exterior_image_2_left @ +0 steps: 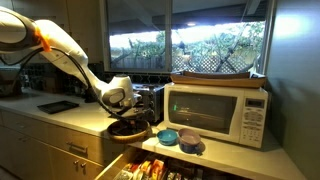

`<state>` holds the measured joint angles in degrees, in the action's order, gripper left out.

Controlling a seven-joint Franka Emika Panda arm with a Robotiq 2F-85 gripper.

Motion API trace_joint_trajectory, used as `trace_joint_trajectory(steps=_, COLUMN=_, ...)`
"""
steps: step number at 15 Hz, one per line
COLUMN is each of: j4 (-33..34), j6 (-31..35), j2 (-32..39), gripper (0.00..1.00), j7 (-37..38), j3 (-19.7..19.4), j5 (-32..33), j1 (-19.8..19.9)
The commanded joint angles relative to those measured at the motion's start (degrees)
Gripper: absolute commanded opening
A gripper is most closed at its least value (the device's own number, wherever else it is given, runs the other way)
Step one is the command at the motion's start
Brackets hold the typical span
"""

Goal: Move the green sharpie from the round tray to the drawer

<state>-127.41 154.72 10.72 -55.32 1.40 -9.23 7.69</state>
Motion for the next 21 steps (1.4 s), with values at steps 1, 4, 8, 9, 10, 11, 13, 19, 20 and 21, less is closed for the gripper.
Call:
trace_joint_trajectory(steps=1, j4=0.64, j6=-3.96, j2=0.86, gripper=0.52, j7=-1.7, j3=0.31, j5=-0.26, j1=0.91)
trace_joint_trajectory(steps=4, j4=0.56, j6=-7.93, j2=0.22, gripper=0.52, j7=-4.42, j3=0.2, j5=-0.46, j1=1.19)
trace_joint_trajectory(steps=8, j4=0.91, j6=-14.65, j2=0.06, gripper=0.11, j7=-7.37, j3=-0.3, j5=-0.72, j1=1.42)
trace_joint_trajectory(steps=9, j4=1.03, j6=-15.68, j2=0.34, gripper=0.05, j7=-6.96, j3=-0.75, j5=0.2, j1=1.25)
trace_joint_trajectory(steps=10, j4=1.35, j6=-15.94, j2=0.4, gripper=0.19, j7=-6.89, j3=-1.03, j5=0.28, j1=1.23)
trace_joint_trajectory(steps=11, j4=1.49, j6=-15.99, j2=0.57, gripper=0.36, j7=-6.62, j3=-1.28, j5=0.53, j1=1.16)
trace_joint_trajectory(steps=13, j4=1.41, j6=-15.38, j2=0.44, gripper=0.32, j7=-6.18, j3=-1.49, j5=0.68, j1=1.0)
trace_joint_trajectory(steps=19, j4=-2.21, j6=-12.47, j2=-6.42, gripper=0.06, j7=-6.92, j3=-1.38, j5=-0.96, j1=0.87)
trace_joint_trajectory(steps=20, j4=-3.38, j6=-11.9, j2=-8.58, gripper=0.06, j7=-6.97, j3=-1.43, j5=-1.11, j1=0.68)
trace_joint_trajectory(steps=21, j4=-4.68, j6=-11.5, j2=-11.01, gripper=0.06, j7=-7.05, j3=-1.58, j5=-1.35, j1=0.47)
